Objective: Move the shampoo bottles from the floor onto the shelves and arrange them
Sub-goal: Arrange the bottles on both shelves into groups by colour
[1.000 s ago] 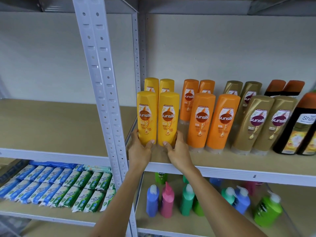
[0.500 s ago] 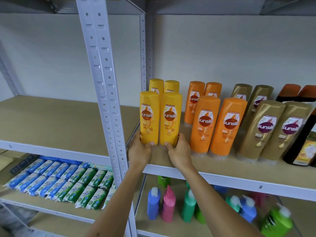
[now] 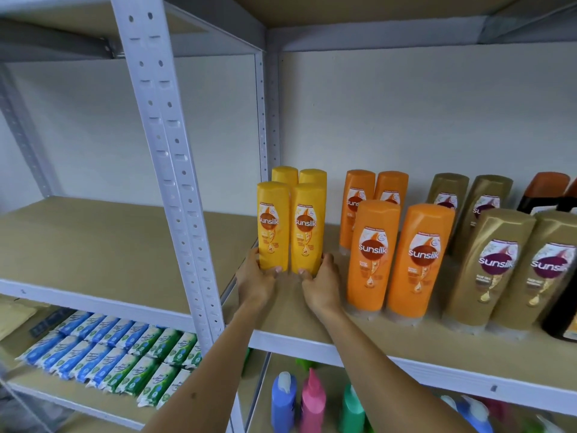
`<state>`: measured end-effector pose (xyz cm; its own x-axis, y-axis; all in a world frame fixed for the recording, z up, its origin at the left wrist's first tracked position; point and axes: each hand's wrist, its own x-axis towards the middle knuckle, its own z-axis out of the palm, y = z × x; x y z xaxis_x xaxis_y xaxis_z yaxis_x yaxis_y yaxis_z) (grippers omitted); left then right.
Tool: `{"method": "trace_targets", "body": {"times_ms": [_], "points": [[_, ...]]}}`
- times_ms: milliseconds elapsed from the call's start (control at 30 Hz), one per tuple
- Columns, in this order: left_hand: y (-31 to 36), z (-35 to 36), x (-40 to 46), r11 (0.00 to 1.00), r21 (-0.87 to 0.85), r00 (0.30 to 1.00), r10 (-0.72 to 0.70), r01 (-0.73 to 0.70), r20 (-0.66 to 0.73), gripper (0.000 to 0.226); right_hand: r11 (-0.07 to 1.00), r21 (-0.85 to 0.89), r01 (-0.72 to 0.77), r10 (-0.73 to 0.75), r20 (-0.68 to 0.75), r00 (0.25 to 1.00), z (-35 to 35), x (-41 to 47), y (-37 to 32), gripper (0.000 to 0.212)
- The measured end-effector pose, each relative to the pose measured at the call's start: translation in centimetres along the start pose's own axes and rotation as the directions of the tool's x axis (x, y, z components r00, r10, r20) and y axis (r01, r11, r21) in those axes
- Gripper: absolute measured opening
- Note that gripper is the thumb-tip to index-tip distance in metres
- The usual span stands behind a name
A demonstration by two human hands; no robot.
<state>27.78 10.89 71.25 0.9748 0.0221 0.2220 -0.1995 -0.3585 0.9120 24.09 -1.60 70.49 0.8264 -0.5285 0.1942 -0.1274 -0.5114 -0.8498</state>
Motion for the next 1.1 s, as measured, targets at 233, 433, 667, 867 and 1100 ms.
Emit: {"method": "trace_targets", "body": {"times_ms": [233, 433, 667, 867, 1100], "points": [[0.4, 0.9, 1.2, 0.998, -0.067, 1.0, 0.016, -0.016, 0.005, 0.045, 1.0, 0.009, -0.023, 0.023, 0.003, 1.0, 0.3, 1.2, -0.1, 0.055], [0.4, 1.7, 2.7, 0.996, -0.078, 0.999, 0.035, -0.035, 0.005, 0.042, 0.998, 0.018, -0.053, 0.053, -0.003, 0.999, 0.5, 2.3, 0.1, 0.057], [0.0, 2.4, 4.1, 0.996, -0.085, 1.0, 0.021, -0.019, 0.023, 0.046, 0.993, 0.088, -0.084, 0.086, -0.022, 0.996, 0.9, 3.2, 0.2, 0.057], [-0.4, 2.8, 5.0, 0.997, -0.075, 1.0, -0.017, 0.018, 0.016, 0.032, 0.988, 0.121, -0.096, 0.101, -0.036, 0.994, 0.8, 3.9, 0.4, 0.051], [-0.5, 3.0, 5.2, 0.998, -0.061, 1.0, -0.01, 0.01, 0.005, 0.029, 0.991, 0.106, -0.086, 0.091, -0.045, 0.995, 0.9, 4.0, 0.4, 0.046]]}}
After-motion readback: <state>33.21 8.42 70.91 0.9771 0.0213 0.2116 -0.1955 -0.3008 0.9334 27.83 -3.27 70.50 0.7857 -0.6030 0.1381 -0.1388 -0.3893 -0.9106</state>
